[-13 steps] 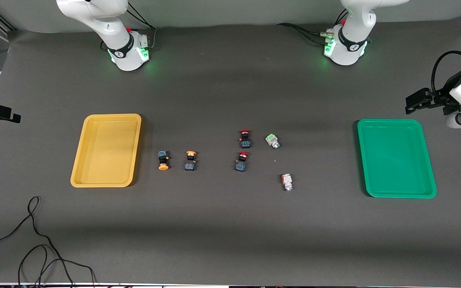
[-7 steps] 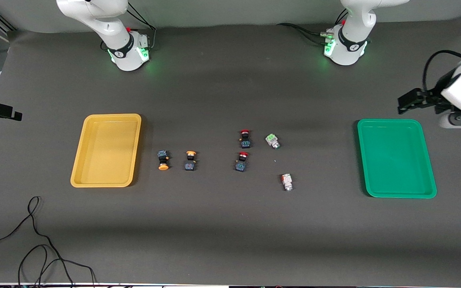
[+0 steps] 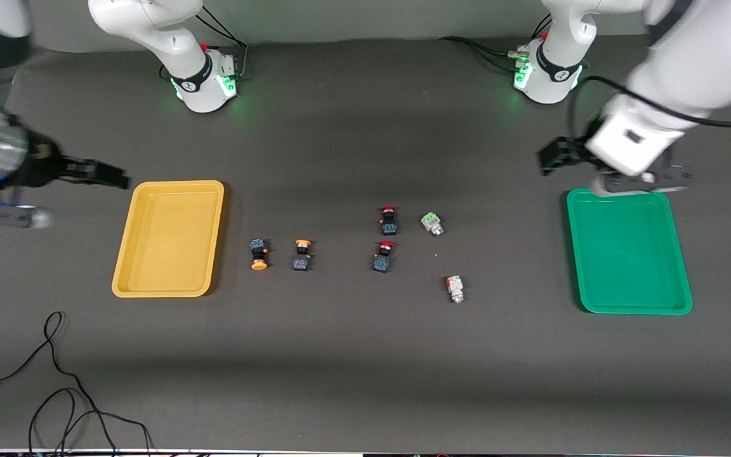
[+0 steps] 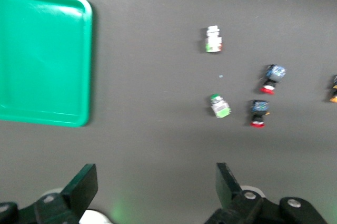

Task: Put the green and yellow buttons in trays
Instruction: 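Reach the right gripper to the yellow button while the left gripper reaches the green button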

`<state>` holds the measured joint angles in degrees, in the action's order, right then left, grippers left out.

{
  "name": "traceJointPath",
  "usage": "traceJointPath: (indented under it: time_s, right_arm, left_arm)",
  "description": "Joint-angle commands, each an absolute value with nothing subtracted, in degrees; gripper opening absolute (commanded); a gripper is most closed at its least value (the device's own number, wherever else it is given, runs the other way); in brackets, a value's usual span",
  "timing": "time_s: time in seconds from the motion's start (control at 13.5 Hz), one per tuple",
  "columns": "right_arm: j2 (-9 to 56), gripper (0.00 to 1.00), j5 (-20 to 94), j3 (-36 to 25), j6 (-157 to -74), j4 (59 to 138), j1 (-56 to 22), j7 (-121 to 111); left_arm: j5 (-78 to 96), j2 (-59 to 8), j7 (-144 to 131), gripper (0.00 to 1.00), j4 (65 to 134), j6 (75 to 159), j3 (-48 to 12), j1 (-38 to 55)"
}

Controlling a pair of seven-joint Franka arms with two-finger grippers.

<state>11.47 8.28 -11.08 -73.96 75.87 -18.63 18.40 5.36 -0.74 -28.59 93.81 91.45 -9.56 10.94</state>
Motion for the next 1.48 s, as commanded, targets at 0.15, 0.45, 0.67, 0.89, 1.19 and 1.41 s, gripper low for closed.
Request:
traceJointPath:
  time_s: [0.15,0.45,0.67,0.89,1.19,1.41]
  right_arm:
    - [12.13,0.99,13.54,-11.78,-86.89,90.58,-22.30,20.65]
    - [13.18,0.99,13.36,-11.78,-108.75,107.19,-28.90,20.48]
    - [18.96,0.99,13.27,-11.86,-120.91,112.14,-32.77,20.13]
    - [24.77,0.99,7.33,-11.87,-127.60,112.32,-34.19,20.04]
    - [29.35,0.99,3.78,-11.95,-137.43,115.04,-33.93,17.06]
    - [31.89,0.99,3.87,-11.95,-145.53,117.24,-33.93,17.05]
  left_arm:
    - [4.57,-1.14,-46.38,1.00,96.86,97.99,-8.70,21.52]
    - [1.24,-3.42,-57.72,1.00,97.29,99.40,-8.79,28.11]
    - [1.14,-3.87,-61.35,1.00,104.03,107.45,-8.79,29.44]
    - [1.14,-4.39,-62.83,1.00,110.81,115.55,-8.79,29.36]
    - [1.14,-9.48,-68.28,0.99,114.52,123.12,-8.70,29.70]
    - [1.14,-14.74,-70.48,0.99,116.71,129.35,-8.70,29.88]
